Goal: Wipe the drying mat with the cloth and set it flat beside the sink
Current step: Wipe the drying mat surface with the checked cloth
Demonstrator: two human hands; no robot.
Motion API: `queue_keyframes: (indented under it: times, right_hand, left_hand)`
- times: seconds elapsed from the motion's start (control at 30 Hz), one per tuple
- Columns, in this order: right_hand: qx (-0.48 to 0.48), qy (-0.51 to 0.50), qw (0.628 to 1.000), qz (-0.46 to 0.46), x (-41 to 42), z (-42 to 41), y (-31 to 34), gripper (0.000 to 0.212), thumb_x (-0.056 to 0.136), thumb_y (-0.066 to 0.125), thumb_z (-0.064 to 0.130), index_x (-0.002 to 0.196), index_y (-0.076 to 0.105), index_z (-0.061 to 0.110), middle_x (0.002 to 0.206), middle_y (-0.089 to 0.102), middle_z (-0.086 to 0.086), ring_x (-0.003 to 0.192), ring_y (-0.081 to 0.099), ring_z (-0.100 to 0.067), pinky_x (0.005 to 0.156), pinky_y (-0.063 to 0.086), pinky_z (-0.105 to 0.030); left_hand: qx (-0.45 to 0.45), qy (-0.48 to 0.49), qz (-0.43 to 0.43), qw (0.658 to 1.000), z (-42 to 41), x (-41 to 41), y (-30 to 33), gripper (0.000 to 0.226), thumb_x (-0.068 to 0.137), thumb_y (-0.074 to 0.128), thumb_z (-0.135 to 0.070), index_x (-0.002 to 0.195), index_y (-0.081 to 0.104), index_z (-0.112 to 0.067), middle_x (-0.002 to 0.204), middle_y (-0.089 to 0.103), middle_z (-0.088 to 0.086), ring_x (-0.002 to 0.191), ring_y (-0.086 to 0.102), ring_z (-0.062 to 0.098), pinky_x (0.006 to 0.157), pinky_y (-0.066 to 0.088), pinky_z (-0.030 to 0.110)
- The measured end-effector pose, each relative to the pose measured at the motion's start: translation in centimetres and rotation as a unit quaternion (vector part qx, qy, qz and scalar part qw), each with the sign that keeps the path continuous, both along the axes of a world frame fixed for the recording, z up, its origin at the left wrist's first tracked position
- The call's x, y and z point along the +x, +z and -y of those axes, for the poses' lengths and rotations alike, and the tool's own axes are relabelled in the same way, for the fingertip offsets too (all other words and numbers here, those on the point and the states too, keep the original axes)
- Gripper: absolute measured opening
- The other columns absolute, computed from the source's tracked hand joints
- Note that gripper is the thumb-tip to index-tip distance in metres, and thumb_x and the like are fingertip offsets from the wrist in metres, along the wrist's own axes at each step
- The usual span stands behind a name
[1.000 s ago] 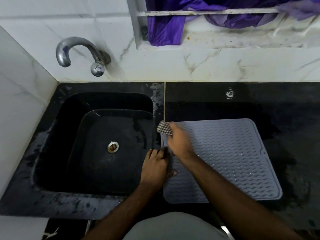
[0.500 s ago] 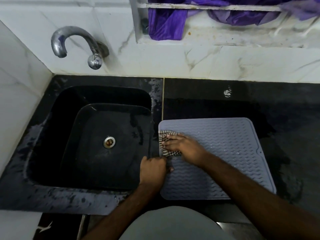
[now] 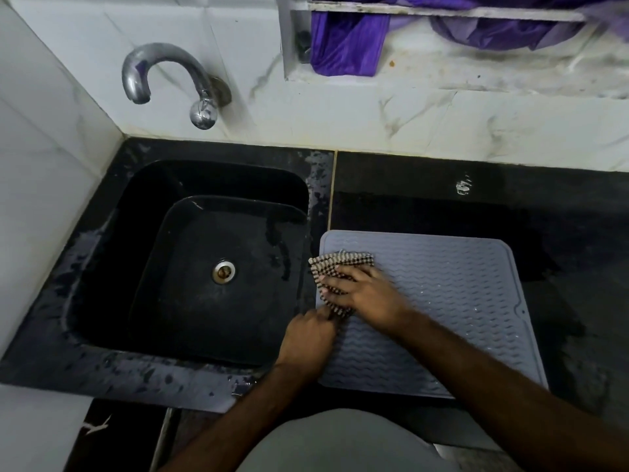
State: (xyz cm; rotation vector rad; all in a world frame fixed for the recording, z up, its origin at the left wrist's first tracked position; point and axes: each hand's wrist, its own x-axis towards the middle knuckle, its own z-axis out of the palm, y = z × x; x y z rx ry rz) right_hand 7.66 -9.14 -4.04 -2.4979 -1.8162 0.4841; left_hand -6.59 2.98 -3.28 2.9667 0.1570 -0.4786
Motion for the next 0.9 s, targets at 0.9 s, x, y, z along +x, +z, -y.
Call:
queue_keyframes:
  times: [0.9]
  right_hand:
    - [0.005,0.187,0.972,0.139,5.4,-1.8,1.2,0.058,0.088,0.065,0.022,0.141,0.05,0.042,0.15,0.047,0.007,0.132,0.043,-0.028,0.096,0.044,-0.046]
  left_hand:
    - [0.045,-0.008,-0.003,0.999,0.1,2.5,1.4,0.024,0.099,0.045,-0.022,0.107,0.068,-0.019,0.108,0.071,0.003,0.103,0.064,0.025,0.09,0.044,0.037]
